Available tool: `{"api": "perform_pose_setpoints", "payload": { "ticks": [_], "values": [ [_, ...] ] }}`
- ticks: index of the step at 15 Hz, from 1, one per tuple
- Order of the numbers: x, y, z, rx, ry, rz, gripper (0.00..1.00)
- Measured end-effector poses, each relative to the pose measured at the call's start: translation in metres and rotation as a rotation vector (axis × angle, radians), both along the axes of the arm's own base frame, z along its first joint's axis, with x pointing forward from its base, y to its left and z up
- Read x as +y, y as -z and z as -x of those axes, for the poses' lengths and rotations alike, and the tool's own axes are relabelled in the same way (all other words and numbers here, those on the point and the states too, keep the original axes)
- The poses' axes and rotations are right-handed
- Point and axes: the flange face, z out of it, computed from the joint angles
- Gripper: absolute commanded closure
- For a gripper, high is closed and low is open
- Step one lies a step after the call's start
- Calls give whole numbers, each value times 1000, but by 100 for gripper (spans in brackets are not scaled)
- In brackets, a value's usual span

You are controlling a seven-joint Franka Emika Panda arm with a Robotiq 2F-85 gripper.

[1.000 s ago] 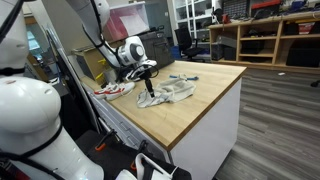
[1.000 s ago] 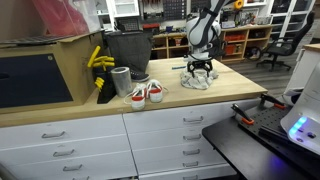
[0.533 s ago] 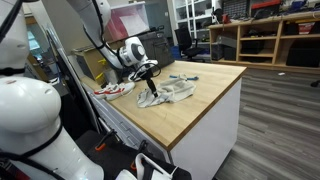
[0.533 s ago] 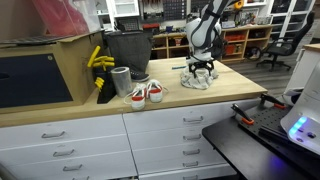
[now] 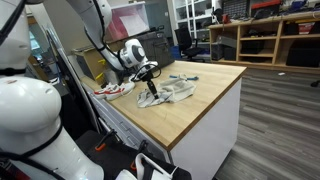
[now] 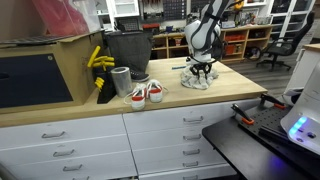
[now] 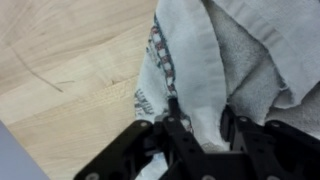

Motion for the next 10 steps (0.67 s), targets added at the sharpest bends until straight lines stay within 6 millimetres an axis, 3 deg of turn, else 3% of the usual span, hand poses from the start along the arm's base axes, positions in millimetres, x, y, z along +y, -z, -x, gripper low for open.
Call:
{"api": "perform_pose_setpoints", "payload": {
  "ticks": [1,2,6,10],
  "values": [
    [1,0,0,0,-2,0,97],
    [2,0,0,0,-2,1,100],
    [-2,-8,-2,-22,18,14,99],
    [-18,-34,-1,-64,27,39,99]
  ]
}}
